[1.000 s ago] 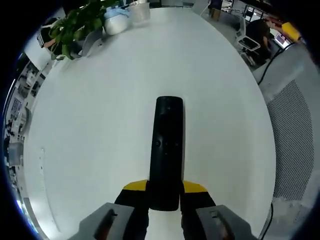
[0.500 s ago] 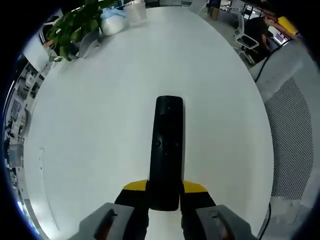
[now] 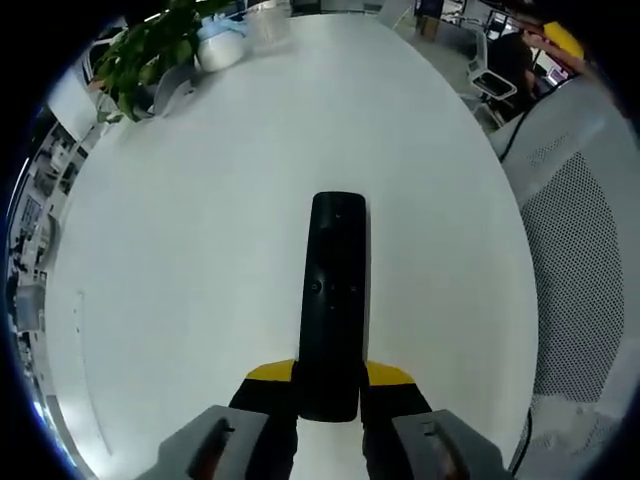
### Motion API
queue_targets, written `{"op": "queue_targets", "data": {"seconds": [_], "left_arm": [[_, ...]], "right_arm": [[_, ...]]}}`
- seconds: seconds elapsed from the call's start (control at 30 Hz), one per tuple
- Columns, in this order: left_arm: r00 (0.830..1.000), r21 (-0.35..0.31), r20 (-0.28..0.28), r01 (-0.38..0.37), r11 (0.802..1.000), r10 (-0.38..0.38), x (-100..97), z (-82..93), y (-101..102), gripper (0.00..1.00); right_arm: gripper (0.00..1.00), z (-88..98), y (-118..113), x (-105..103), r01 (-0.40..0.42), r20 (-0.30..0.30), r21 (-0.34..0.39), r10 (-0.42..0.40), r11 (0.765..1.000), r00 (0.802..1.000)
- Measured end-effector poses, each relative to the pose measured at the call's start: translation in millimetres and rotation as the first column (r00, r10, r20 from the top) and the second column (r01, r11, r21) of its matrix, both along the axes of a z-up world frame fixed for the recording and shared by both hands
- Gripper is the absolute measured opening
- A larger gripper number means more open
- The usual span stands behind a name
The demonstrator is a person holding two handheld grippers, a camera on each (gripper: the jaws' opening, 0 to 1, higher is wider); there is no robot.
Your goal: Press the specified remote control buttons in sequence, fully releasing each button before pressing the next.
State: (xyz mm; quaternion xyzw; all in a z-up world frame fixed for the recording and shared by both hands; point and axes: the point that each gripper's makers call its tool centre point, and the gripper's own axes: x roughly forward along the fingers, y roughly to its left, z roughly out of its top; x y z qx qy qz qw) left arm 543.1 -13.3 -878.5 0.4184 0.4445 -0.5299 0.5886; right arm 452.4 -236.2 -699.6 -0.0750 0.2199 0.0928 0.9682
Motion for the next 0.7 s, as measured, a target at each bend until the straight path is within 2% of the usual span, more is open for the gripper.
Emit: {"op": "queue_targets", "data": {"seconds": [0.1,0.17,0.33,0.5,0.7], "left_arm": [[1.000,0.002,-0.002,0.002,1.000,-0.002,-4.3,0.1,0.3,0.22],[1.000,0.003,-0.002,0.002,1.000,-0.002,-5.7,0.1,0.7,0.22],[1.000,-0.003,-0.004,-0.010,1.000,0.010,-9.0,0.2,2.6,0.22],[1.000,0.000,-0.004,-0.009,1.000,0.009,-15.4,0.2,4.5,0.22],[1.000,0.003,0.000,-0.007,1.000,0.007,-21.2,0.4,6.5,0.22]], "right_arm": [[0.81,10.6,-0.1,4.2,0.001,0.070,0.010,-0.002,1.000,0.998],[0.86,13.6,-0.8,4.8,0.006,0.091,0.009,-0.007,1.000,0.996],[0.88,13.8,-0.8,5.2,0.007,0.090,0.009,-0.008,1.000,0.996],[0.94,17.4,0.3,6.7,0.006,0.116,0.010,-0.007,1.000,0.993],[0.93,17.6,3.7,6.8,-0.010,0.117,0.012,0.009,1.000,0.993]]}}
